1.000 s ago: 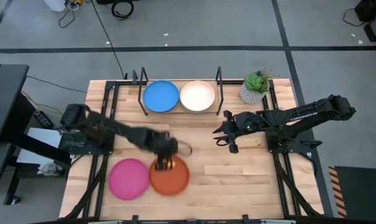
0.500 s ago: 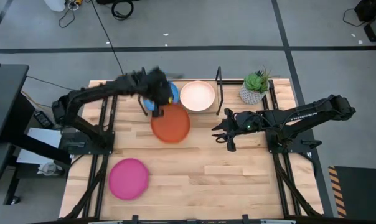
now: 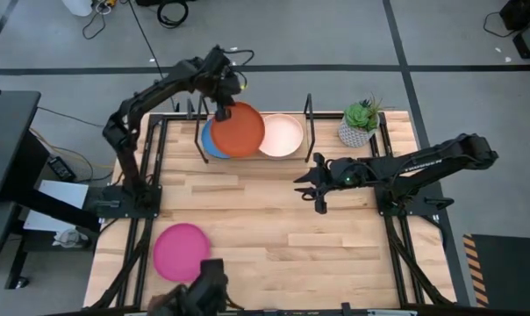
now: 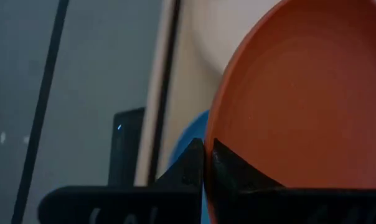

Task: Place and stack plates onto a shelf
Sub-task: Stack the orange plate on top of the stacked plates on the shelf, then stack the pink plate on top of the stacked plates on the shelf, then return to Home Position

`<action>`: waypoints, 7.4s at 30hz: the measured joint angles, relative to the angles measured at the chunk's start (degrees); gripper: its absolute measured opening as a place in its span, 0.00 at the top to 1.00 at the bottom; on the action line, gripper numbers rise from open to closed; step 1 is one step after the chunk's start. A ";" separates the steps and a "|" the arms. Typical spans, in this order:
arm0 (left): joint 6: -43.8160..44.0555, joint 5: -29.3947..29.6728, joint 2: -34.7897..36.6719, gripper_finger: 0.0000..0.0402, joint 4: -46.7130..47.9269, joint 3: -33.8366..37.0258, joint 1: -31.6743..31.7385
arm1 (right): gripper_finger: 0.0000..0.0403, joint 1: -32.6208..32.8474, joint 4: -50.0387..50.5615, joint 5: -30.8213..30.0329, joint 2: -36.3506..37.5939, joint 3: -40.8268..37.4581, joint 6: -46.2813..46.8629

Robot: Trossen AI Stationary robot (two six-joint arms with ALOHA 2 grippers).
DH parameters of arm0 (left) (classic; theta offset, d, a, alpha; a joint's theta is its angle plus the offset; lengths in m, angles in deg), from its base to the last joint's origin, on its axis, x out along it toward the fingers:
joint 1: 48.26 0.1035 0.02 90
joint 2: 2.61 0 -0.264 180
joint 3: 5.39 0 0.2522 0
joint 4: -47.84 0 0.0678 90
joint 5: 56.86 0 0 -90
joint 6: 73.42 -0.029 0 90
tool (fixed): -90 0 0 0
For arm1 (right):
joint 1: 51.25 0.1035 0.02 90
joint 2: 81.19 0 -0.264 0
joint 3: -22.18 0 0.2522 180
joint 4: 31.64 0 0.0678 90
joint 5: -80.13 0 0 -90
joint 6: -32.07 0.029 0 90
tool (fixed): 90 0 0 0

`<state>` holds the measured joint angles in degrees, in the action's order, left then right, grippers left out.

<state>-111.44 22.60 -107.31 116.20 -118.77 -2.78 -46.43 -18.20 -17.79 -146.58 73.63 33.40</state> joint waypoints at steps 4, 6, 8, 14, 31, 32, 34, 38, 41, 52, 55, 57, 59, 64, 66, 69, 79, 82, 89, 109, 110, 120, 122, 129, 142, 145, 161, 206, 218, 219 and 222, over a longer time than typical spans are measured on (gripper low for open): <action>-3.21 1.45 -3.05 0.97 3.98 -1.93 2.99 | 0.70 -0.10 -1.19 -0.01 -1.77 -0.02 -1.16; -4.44 1.89 -4.11 0.97 4.80 -1.96 4.13 | 0.70 -0.15 -2.03 0.00 -2.72 0.00 -1.40; -5.12 1.96 -4.87 0.96 6.06 -1.96 4.42 | 0.70 -0.54 -2.59 -0.02 -3.64 0.00 -1.52; -4.83 2.29 -5.56 0.85 5.18 -1.96 4.83 | 0.70 -1.98 -4.19 0.00 -6.02 0.00 -1.52; -4.59 -7.26 -5.43 0.64 10.84 -4.30 -0.51 | 0.70 -4.73 -3.35 0.00 -6.62 0.00 -5.64; -4.26 -8.27 -5.43 0.64 12.01 -4.30 -1.89 | 0.70 -4.74 -3.39 0.00 -6.62 0.00 -6.15; -2.32 -9.43 -5.43 0.66 13.90 -4.30 -4.79 | 0.70 -4.72 -3.41 0.00 -6.62 0.00 -7.57; 5.34 -9.63 -5.39 0.67 18.37 -3.96 -11.94 | 0.70 -4.72 -3.41 0.01 -6.62 0.00 -9.97; 12.70 -9.65 -5.38 0.67 21.08 -2.58 -17.78 | 0.70 -4.70 -3.41 0.02 -6.64 0.00 -11.05; 40.62 0.99 -5.17 0.67 21.14 12.37 -41.77 | 0.70 -2.32 -3.82 0.55 -6.66 -2.65 -10.48; 49.42 1.13 -5.10 0.67 18.92 14.90 -48.91 | 0.70 -1.15 -5.45 1.28 -6.66 -4.62 -9.90; 56.25 1.95 -5.03 0.67 17.78 14.91 -53.49 | 0.70 -0.40 -6.63 1.97 -6.66 -5.61 -9.17; 63.78 3.88 -5.01 0.67 15.94 14.89 -57.93 | 0.70 0.48 -8.52 2.44 -6.66 -6.41 -8.79; 83.25 9.30 -5.01 0.67 15.07 14.89 -67.93 | 0.70 2.93 -10.88 3.30 -6.66 -7.20 -8.78; 92.53 10.72 -5.01 0.67 15.04 14.89 -70.91 | 0.70 3.82 -11.42 3.30 -6.66 -7.21 -8.85; 107.01 11.87 -5.01 0.67 15.10 14.89 -74.51 | 0.70 4.85 -12.71 3.32 -6.66 -7.21 -9.11; 136.22 11.74 -7.39 0.67 14.98 14.89 -81.39 | 0.70 6.96 -15.50 5.68 -6.66 -7.21 -10.50; 137.93 10.98 -9.54 0.67 14.51 14.89 -82.24 | 0.70 7.66 -15.51 7.55 -6.66 -7.21 -10.50; 138.25 10.33 -13.51 0.67 13.04 14.89 -82.98 | 0.70 9.37 -15.50 8.02 -6.66 -7.21 -10.50; 104.68 17.46 -14.85 0.96 17.49 -0.68 -82.27 | 0.70 10.56 -15.49 7.76 -6.66 -7.21 -10.33; 99.68 19.16 -14.83 0.96 18.37 -2.74 -81.99 | 0.70 10.56 -15.49 7.74 -6.66 -7.21 -10.33; 69.11 38.38 -14.49 0.96 35.15 -12.70 -76.00 | 0.70 10.56 -15.47 7.58 -6.66 -7.21 -9.91; 63.89 39.13 -13.47 0.96 35.18 -11.80 -73.32 | 0.70 10.56 -15.47 7.58 -6.66 -7.21 -9.89; 47.19 40.68 -7.24 0.96 32.57 -9.16 -61.34 | 0.70 10.56 -15.43 4.02 -6.66 -7.21 -9.88; 27.91 31.81 1.85 0.96 17.85 9.10 -37.55 | 0.70 10.54 -15.01 -1.95 -6.66 -7.21 -7.86; 23.08 29.46 2.05 0.96 13.63 12.18 -34.24 | 0.70 10.55 -14.99 -2.11 -6.66 -7.21 -7.13; 18.73 23.24 3.08 0.84 7.21 18.51 -27.07 | 0.70 10.56 -15.47 -7.11 -6.66 -7.21 -4.47; 27.05 14.30 60.05 0.98 -67.01 78.69 -42.47 | 0.91 -1.69 -28.26 -1.54 38.19 -37.30 6.61; 31.16 14.31 72.51 0.99 -66.61 86.71 -43.48 | 0.91 -1.64 -33.61 -1.40 38.83 -37.35 6.52; 31.27 14.33 74.48 0.99 -66.45 87.45 -43.51 | 0.91 -1.64 -33.51 -1.40 38.83 -37.35 6.48; 31.54 14.34 79.53 0.98 -67.02 89.35 -43.80 | 0.91 -1.64 -33.48 -1.40 38.83 -37.35 6.48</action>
<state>-79.90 36.95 -27.78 49.18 -29.43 -46.58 -48.07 -51.68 -19.19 -107.76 36.28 39.88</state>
